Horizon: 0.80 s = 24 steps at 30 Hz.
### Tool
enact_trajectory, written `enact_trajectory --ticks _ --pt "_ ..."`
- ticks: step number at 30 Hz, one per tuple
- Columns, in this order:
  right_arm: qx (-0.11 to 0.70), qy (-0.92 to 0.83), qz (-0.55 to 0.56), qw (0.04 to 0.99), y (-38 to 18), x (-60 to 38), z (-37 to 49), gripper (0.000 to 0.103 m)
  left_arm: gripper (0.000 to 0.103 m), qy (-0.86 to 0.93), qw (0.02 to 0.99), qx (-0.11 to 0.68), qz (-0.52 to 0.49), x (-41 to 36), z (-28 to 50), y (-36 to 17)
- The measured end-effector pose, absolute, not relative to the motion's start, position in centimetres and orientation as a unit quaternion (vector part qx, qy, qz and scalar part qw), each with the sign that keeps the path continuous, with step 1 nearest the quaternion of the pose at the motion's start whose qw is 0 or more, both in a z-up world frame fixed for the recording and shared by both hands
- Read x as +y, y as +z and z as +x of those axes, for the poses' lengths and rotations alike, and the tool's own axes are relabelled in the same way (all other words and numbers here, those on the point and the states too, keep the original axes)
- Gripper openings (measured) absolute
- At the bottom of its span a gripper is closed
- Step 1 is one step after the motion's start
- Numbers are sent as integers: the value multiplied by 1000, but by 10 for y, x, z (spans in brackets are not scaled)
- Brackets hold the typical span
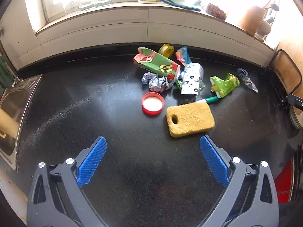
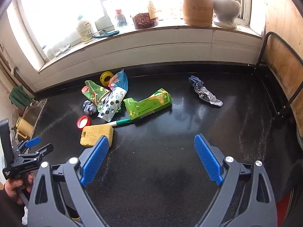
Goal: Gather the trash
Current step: 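Grasp the red lid with the left tool while the right tool grasps crumpled foil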
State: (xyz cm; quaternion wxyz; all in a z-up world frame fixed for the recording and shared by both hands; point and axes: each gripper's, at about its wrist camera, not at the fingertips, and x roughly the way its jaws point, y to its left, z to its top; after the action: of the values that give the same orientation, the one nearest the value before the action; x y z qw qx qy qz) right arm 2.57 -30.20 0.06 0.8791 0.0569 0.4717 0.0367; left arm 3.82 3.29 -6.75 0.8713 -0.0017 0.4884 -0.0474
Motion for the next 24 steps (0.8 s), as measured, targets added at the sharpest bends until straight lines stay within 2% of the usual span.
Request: enact_trajectory --ticks 12,21,24 --pt "512 -1 51 858 -51 -360 115 89 96 -34 843 537 10 30 144 -143" --pt "550 -23 14 835 -121 -406 187 89 96 -21 829 559 -12 37 178 -172" --pt "554 -18 -12 833 -137 -411 203 89 96 -17 833 553 9 34 182 -174"
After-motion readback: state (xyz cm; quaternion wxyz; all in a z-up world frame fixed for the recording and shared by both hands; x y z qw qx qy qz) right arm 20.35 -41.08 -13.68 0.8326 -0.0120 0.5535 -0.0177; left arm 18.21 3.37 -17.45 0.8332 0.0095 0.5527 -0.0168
